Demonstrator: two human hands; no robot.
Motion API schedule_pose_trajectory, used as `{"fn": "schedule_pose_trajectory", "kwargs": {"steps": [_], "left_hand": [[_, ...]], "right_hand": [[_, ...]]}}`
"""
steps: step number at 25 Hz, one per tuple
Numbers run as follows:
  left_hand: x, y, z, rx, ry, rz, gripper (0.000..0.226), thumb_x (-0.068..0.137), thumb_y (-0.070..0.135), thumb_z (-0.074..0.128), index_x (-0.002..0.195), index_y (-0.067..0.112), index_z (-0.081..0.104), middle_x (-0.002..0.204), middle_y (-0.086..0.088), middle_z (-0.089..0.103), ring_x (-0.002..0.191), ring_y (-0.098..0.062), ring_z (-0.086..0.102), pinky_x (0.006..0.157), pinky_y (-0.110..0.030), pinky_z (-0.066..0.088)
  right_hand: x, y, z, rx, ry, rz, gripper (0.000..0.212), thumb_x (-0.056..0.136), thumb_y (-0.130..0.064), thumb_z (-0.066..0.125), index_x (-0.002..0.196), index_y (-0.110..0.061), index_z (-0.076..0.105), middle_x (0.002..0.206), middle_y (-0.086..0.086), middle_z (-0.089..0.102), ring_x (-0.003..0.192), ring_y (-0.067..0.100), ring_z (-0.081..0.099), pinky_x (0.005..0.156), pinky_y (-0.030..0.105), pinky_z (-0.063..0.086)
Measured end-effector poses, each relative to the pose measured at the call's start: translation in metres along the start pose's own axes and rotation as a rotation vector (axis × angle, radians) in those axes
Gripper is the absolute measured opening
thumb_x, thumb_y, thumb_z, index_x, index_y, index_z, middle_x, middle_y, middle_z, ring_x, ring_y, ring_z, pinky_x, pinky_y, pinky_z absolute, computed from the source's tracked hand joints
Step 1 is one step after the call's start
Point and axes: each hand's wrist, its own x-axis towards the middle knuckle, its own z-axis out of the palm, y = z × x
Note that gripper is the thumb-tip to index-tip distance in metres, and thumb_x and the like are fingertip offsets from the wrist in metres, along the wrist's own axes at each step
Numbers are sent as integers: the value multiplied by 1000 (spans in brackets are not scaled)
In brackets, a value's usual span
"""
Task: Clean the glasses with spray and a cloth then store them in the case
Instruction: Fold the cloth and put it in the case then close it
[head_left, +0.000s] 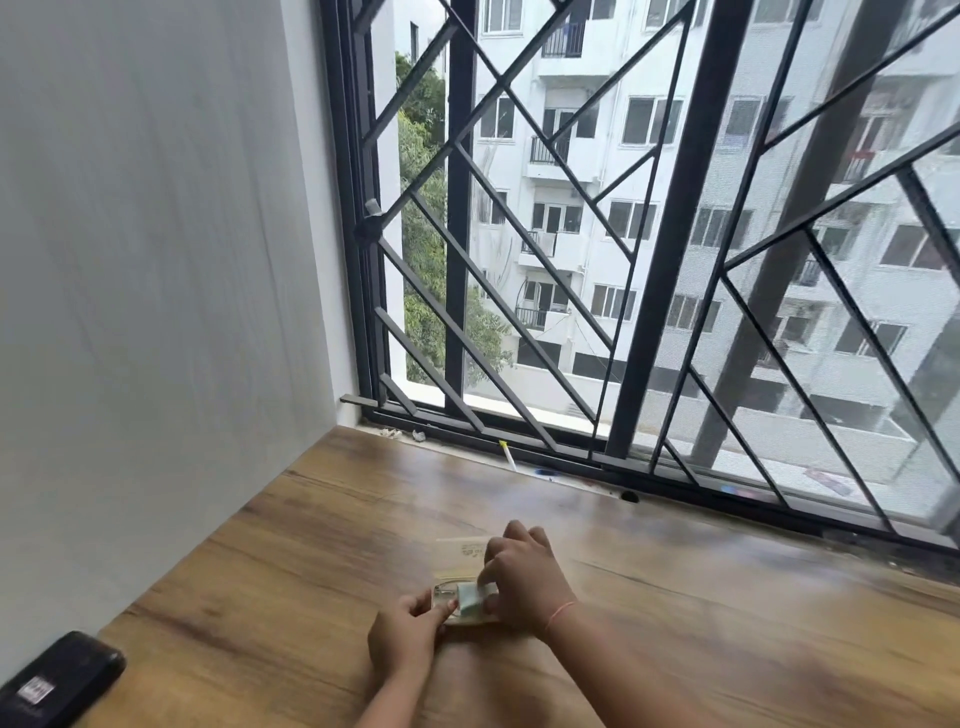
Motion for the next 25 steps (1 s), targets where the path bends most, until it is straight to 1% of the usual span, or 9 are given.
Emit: {"fn": "schedule_pose_trajectory", "kwargs": {"steps": [3, 5, 7, 9, 11, 14, 18, 22, 25], "left_hand": [[-4, 2, -2, 11, 16, 32, 23, 63, 29, 83, 84, 23, 76, 47, 16, 61, 66, -14, 67, 65, -28, 49], [-5, 3, -3, 25, 31, 48, 24, 64, 29, 82, 87, 23, 76, 55, 12, 67, 69, -14, 66, 62, -26, 45], [-6, 3, -2, 38, 46, 61, 27, 64, 29, 82, 89, 22, 75, 71, 1, 74, 73, -16, 67, 63, -26, 45], [-8, 4, -3, 38, 52, 68, 27, 65, 29, 82, 90, 23, 75, 75, -3, 75, 73, -17, 67, 64, -26, 46], [-9, 4, -3, 46, 49, 72, 27, 65, 30, 81, 90, 25, 75, 75, -2, 74, 73, -16, 67, 65, -26, 47], [-9, 4, -5, 48, 38, 73, 27, 64, 30, 81, 90, 26, 75, 71, 0, 74, 70, -15, 67, 66, -27, 48], [-12, 8, -6, 41, 31, 66, 26, 64, 27, 82, 89, 23, 76, 59, 5, 68, 69, -15, 66, 65, -26, 46], [-14, 11, -8, 38, 9, 60, 22, 63, 24, 83, 84, 20, 76, 36, 20, 51, 63, -11, 62, 61, -25, 43], [-13, 11, -8, 19, 9, 56, 23, 63, 22, 83, 85, 21, 76, 33, 25, 49, 59, -6, 59, 56, -16, 40]], "right_hand": [[-6, -2, 8, -29, 4, 9, 25, 66, -33, 64, 89, -29, 74, 84, -6, 64, 95, 24, 50, 81, 38, 36], [-7, 0, 16, -68, -13, 13, 18, 52, -41, 68, 68, -35, 72, 63, -12, 60, 75, 18, 56, 67, 31, 44], [-7, -1, 18, -121, 28, 6, 15, 49, -46, 60, 57, -36, 68, 53, -15, 56, 65, 11, 54, 62, 25, 42], [-8, -2, 19, -149, 53, -13, 21, 53, -47, 51, 55, -35, 67, 51, -15, 54, 63, 10, 53, 61, 23, 40], [-8, 0, 20, -167, 89, -39, 21, 55, -47, 53, 57, -34, 68, 51, -14, 53, 63, 10, 53, 57, 22, 42], [-7, 2, 20, -144, 80, -39, 27, 60, -45, 44, 56, -35, 68, 52, -14, 53, 62, 10, 53, 56, 21, 42], [-4, 0, 17, -156, 71, -47, 13, 50, -47, 63, 57, -37, 69, 51, -15, 54, 61, 10, 53, 54, 20, 41], [5, 1, 14, -191, 86, -35, 16, 47, -48, 71, 52, -33, 69, 48, -15, 54, 60, 10, 52, 52, 20, 40], [9, 0, 15, -224, 76, -36, 18, 43, -44, 78, 50, -30, 68, 46, -14, 54, 58, 11, 51, 51, 20, 37]]}}
